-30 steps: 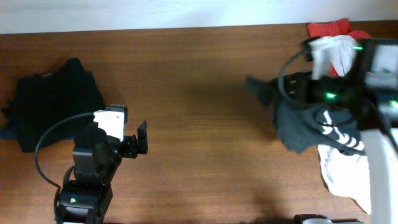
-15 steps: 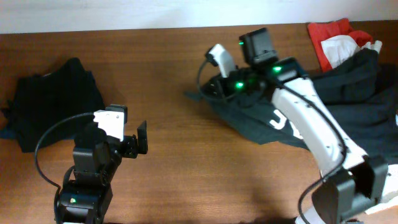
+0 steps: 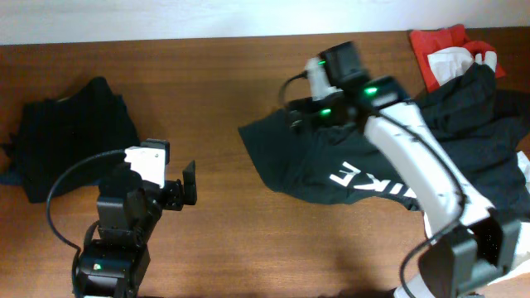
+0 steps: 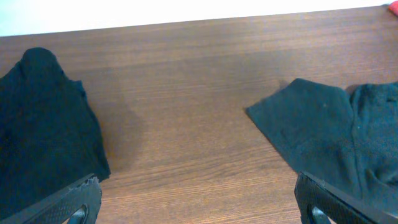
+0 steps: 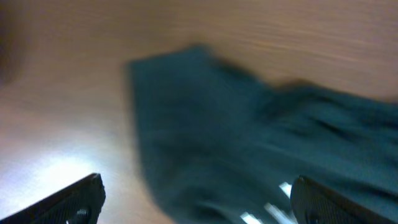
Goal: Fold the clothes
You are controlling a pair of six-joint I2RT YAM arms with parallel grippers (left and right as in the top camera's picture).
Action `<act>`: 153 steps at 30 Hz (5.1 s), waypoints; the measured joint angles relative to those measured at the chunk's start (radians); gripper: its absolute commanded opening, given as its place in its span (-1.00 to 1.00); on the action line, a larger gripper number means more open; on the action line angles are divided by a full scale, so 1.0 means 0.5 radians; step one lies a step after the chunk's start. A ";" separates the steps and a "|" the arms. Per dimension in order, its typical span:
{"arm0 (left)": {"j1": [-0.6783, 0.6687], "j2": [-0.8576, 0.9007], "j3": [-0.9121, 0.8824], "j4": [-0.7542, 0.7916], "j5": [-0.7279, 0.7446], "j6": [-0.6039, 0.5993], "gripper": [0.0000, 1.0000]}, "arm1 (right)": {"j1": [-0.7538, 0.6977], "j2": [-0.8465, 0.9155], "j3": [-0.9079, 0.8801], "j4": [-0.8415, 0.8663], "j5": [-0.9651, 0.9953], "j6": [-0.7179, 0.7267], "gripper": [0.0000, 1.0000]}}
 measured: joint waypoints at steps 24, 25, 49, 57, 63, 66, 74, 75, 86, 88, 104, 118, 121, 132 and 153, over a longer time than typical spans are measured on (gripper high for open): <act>-0.546 1.431 0.009 0.441 0.806 -0.832 0.98 | -0.951 -0.414 0.001 -0.726 0.275 0.066 0.97; -0.590 1.504 0.011 0.529 0.808 -0.901 0.98 | -0.951 -0.414 0.001 -0.729 0.275 0.066 0.97; -0.861 2.084 0.176 1.583 0.871 -1.326 -0.99 | -0.951 -0.414 0.000 -0.763 0.261 0.064 0.97; -0.454 1.643 0.850 0.414 0.529 -0.890 -0.99 | -0.951 -0.414 0.001 -0.763 0.260 0.065 0.97; -0.121 1.550 0.919 0.163 0.195 -0.786 -0.99 | -0.951 -0.414 0.001 -0.758 0.261 0.065 0.97; -0.111 1.556 0.915 0.175 0.101 -0.671 -0.99 | -0.951 -0.414 0.001 -0.757 0.260 0.065 0.97; 0.028 1.566 0.905 0.851 -0.395 -0.317 -0.99 | -0.951 -0.414 0.001 -0.757 0.260 0.064 0.97; 0.082 1.574 0.905 0.925 -0.423 -0.304 -0.42 | -0.951 -0.414 0.000 -0.758 0.260 0.066 0.97; 0.269 1.781 0.907 0.125 0.141 -0.256 0.99 | -0.951 -0.414 0.001 -0.771 0.261 0.065 0.97; 0.234 1.784 0.903 -0.175 0.362 -0.252 0.99 | -0.951 -0.414 0.001 -0.772 0.260 0.066 0.97; 0.002 1.790 0.661 -0.252 0.311 -0.461 0.69 | -0.951 -0.414 0.001 -0.780 0.260 0.065 0.97; -0.028 2.101 0.645 0.069 0.304 -0.596 0.35 | -0.951 -0.414 0.001 -0.778 0.261 0.065 0.97; -0.068 2.123 0.645 0.109 0.303 -0.617 0.01 | -0.951 -0.414 0.001 -0.780 0.259 0.064 0.97; -0.083 2.158 0.646 0.097 0.303 -0.626 -0.99 | -0.951 -0.414 0.000 -0.780 0.260 0.065 0.97; 0.356 1.615 0.880 -0.873 -0.120 -0.627 0.98 | -0.951 -0.414 0.000 -0.778 0.260 0.065 0.97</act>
